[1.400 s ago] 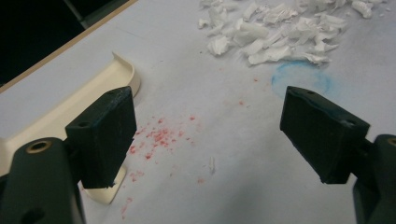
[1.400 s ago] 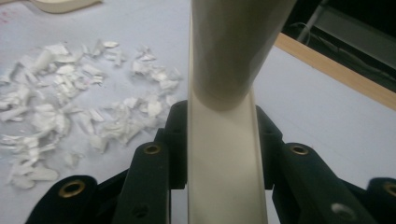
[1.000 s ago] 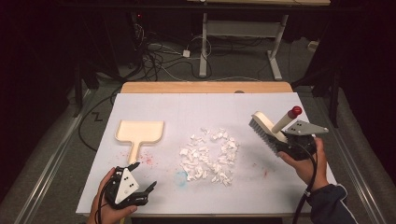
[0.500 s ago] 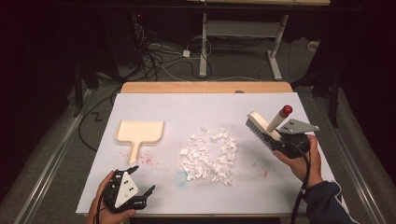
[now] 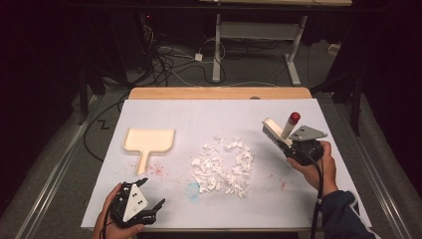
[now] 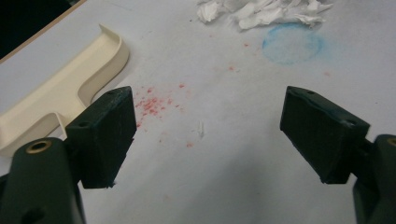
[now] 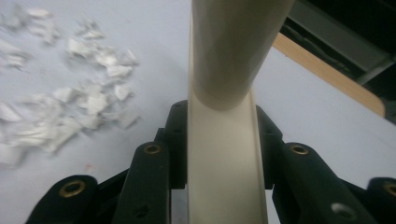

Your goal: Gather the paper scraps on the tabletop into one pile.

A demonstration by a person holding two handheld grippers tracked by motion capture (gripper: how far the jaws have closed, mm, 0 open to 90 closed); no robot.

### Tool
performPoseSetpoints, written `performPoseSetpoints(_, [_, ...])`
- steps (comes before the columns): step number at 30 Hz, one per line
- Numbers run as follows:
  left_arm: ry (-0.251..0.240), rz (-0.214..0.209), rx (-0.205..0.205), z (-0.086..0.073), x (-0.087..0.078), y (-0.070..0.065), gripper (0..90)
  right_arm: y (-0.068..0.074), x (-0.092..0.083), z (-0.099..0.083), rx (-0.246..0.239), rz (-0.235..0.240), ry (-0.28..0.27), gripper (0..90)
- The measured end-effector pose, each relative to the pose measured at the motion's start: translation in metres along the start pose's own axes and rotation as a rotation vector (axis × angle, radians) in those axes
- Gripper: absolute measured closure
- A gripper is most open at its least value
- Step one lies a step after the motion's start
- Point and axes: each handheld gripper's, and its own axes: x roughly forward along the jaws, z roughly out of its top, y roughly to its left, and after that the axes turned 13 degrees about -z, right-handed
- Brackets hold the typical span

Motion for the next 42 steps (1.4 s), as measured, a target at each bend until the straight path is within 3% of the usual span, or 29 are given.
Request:
performPoseSetpoints(1, [0.006,-0.002,0.004,0.0,0.0,0.0,17.5,0.006,0.007,0.003,-0.02,-0.027,0.006,67.7])
performPoseSetpoints(4, [0.007,-0.009,0.011,0.002,0.002,-0.001,17.5,0.013,0.015,0.006,-0.031,-0.022,0.011,67.6])
performPoseSetpoints(6, [0.012,-0.012,0.015,0.002,0.003,-0.002,17.4,0.028,0.026,0.008,-0.07,-0.024,0.026,67.6])
performPoseSetpoints(10, [0.024,-0.017,0.012,0.002,0.005,-0.002,17.4,0.042,0.037,0.01,-0.034,0.032,0.014,67.7])
performPoseSetpoints(11, [0.02,-0.017,0.011,0.002,0.005,-0.003,17.5,0.053,0.041,0.015,-0.053,0.039,0.008,67.6])
performPoseSetpoints(15, [0.021,-0.015,0.013,0.003,0.004,-0.004,17.4,0.069,0.043,0.02,-0.089,0.074,-0.001,67.4])
performPoseSetpoints(22, [0.018,-0.012,0.007,0.002,0.004,-0.003,17.5,0.085,0.025,0.023,-0.142,0.182,-0.035,67.3])
performPoseSetpoints(30, [0.025,-0.013,0.013,0.003,0.004,-0.003,17.5,0.101,-0.01,0.018,-0.255,0.306,-0.078,67.4])
performPoseSetpoints(36, [0.023,-0.015,0.017,0.004,0.004,-0.004,17.4,0.096,-0.023,0.02,-0.237,0.328,-0.099,67.7])
performPoseSetpoints(42, [0.023,-0.012,0.015,0.004,0.003,-0.004,17.4,0.083,-0.036,0.024,-0.217,0.316,-0.127,67.6])
